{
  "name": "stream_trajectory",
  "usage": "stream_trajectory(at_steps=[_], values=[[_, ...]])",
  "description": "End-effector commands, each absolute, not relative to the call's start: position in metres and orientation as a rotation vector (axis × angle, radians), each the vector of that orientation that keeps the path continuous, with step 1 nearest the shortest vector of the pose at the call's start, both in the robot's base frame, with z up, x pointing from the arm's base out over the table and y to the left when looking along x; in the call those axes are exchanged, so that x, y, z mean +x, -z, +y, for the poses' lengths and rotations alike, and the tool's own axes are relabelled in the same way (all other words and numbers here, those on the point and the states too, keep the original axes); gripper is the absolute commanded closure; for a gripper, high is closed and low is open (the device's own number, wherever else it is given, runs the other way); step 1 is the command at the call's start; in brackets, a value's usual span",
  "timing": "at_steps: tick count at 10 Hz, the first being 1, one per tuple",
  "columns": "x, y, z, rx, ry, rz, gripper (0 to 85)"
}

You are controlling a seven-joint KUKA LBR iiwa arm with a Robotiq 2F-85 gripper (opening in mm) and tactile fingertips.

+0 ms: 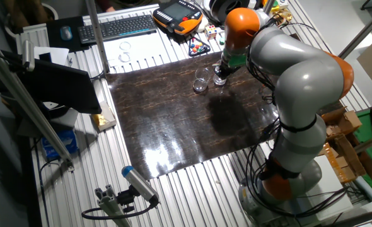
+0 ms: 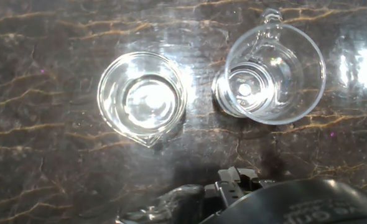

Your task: Pour the water from one cup into another empty cup

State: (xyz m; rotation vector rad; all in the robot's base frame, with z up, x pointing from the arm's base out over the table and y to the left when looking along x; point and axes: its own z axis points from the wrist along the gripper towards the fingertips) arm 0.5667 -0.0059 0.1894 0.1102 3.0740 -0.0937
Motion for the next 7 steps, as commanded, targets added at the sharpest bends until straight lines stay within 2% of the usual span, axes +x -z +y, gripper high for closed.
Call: stream_trajectory(at_steps=[1,7], values=[[0.5667,-0.1895,-0.0059,0.13,0.104,3.072,84.3],[0.5671,-0.1889,-0.0037,0.097,0.126,3.121,84.3]])
